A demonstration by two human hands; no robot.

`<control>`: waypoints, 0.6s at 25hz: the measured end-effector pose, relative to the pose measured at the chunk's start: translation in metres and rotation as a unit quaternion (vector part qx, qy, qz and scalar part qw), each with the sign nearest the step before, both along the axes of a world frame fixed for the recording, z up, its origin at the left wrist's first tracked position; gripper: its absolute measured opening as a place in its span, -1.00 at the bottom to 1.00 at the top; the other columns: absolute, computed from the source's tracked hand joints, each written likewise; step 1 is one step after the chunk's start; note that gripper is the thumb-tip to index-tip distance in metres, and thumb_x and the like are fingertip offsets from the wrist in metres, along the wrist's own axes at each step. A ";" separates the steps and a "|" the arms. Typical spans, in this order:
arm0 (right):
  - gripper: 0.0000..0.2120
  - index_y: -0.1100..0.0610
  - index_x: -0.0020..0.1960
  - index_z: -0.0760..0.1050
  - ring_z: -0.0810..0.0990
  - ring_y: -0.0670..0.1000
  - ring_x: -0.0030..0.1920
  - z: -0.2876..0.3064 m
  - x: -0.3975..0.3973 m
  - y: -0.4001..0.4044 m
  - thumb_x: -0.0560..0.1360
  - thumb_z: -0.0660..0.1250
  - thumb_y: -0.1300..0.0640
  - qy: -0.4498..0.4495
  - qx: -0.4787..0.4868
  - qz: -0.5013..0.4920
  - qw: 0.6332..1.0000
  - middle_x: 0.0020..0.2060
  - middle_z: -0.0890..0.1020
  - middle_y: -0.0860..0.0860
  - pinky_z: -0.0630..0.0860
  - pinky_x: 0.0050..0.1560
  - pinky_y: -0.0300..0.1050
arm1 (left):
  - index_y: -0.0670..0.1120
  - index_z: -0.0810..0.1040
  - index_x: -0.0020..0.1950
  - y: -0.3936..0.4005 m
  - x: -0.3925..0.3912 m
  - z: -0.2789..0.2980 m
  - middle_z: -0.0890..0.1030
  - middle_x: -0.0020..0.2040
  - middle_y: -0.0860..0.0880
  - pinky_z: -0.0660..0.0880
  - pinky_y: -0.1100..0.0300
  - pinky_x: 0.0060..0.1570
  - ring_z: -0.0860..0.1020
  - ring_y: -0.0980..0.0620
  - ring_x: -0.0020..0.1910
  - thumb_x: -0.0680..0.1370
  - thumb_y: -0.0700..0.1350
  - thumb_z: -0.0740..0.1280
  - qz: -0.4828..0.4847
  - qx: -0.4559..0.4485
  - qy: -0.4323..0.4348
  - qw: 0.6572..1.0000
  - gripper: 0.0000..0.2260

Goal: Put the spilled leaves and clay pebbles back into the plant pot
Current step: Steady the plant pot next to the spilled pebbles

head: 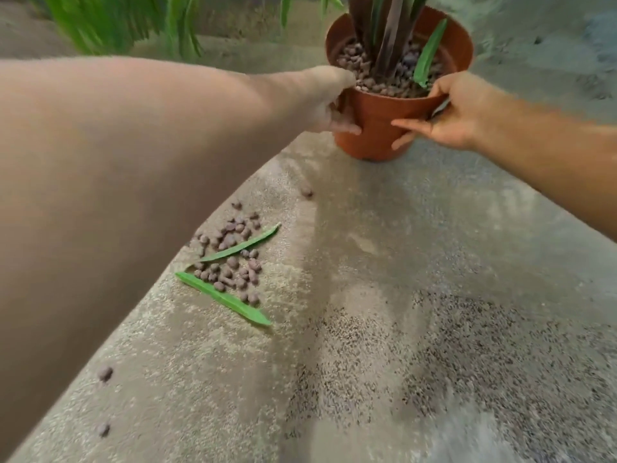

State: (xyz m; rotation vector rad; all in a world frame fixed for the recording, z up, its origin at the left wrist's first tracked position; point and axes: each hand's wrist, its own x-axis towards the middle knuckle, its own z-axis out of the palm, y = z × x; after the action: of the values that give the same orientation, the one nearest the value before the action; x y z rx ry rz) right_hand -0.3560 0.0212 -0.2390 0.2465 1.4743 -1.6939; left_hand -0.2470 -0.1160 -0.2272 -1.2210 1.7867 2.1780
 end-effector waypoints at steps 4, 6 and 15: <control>-0.48 0.04 0.42 0.14 0.27 0.47 0.32 -0.011 0.015 0.015 0.53 0.25 0.06 0.052 -0.036 0.012 0.998 0.46 0.12 0.23 0.60 -0.02 0.19 | 0.01 -0.12 0.50 -0.015 0.047 -0.016 0.36 0.38 -0.20 0.53 0.04 0.09 0.54 -0.09 0.14 0.41 0.13 0.37 -0.140 -0.160 0.025 0.977 -0.15; -0.31 -0.04 0.48 0.03 0.48 0.29 0.25 -0.028 0.026 0.034 0.48 0.24 -0.21 0.106 -0.052 0.042 0.992 0.45 0.23 0.14 0.57 0.06 0.15 | 0.03 -0.15 0.50 -0.026 0.094 -0.028 0.42 0.36 -0.14 0.52 0.10 0.08 0.53 -0.04 0.14 0.38 0.10 0.41 -0.188 -0.286 -0.023 0.939 -0.09; -0.62 -0.06 0.10 0.47 0.65 0.04 0.03 -0.053 0.110 0.046 0.44 0.20 -0.29 0.176 0.014 0.188 0.966 0.15 0.58 -0.03 0.60 -0.12 -0.04 | -0.04 0.42 -0.11 -0.082 0.345 -0.053 0.53 -0.09 -0.06 0.39 0.21 -0.31 0.53 -0.06 -0.17 0.40 -0.12 0.43 -0.253 -0.553 -0.222 0.762 -0.80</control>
State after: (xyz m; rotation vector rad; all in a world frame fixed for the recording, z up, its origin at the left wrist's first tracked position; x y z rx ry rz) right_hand -0.2457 0.0675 -0.2918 -0.3211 1.6757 -1.4534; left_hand 0.0982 -0.1979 -0.2801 -0.9744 2.7189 0.3560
